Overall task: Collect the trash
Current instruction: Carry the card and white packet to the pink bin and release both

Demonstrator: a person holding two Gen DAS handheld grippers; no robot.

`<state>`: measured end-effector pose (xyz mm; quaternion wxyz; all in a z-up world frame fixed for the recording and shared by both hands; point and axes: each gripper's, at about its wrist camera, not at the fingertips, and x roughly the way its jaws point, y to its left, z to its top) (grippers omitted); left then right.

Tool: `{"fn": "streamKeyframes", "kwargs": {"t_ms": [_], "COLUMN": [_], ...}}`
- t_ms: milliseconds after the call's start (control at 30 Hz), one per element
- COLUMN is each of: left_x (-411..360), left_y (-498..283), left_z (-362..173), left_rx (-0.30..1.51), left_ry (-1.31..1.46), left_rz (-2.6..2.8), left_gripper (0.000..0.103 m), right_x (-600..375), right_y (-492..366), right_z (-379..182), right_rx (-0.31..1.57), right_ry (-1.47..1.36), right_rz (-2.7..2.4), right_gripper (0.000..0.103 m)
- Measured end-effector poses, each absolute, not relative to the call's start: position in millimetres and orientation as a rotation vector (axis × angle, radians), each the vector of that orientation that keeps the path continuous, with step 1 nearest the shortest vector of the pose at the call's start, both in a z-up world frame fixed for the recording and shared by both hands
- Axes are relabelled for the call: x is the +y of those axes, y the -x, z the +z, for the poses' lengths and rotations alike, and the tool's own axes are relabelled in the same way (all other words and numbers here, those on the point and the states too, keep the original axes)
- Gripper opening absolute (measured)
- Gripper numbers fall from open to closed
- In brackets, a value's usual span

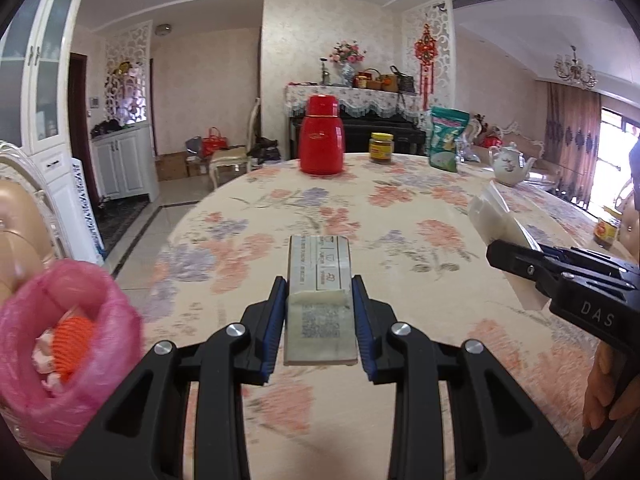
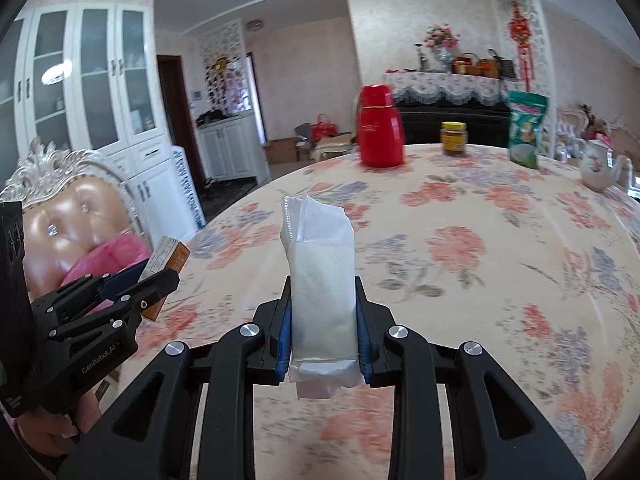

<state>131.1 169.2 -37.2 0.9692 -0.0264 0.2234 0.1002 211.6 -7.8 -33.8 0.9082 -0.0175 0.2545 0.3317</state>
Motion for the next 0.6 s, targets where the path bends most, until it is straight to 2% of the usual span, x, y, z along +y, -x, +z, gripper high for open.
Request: {"fn": "streamKeyframes", "kwargs": {"t_ms": [600], "left_x": [310.8], "left_y": [-10.2], "left_z": [-15.2], "left_rx": [0.404], "left_ry": [0.132], "left_rz": [0.526], "left_gripper": [0.032], "right_x": [160.2], "right_y": [-145.4], "right_z": [-26.2], "right_rx": [0.504], "right_ry": [0.244], "right_rz": [1.046], "right_gripper": [0.027]}}
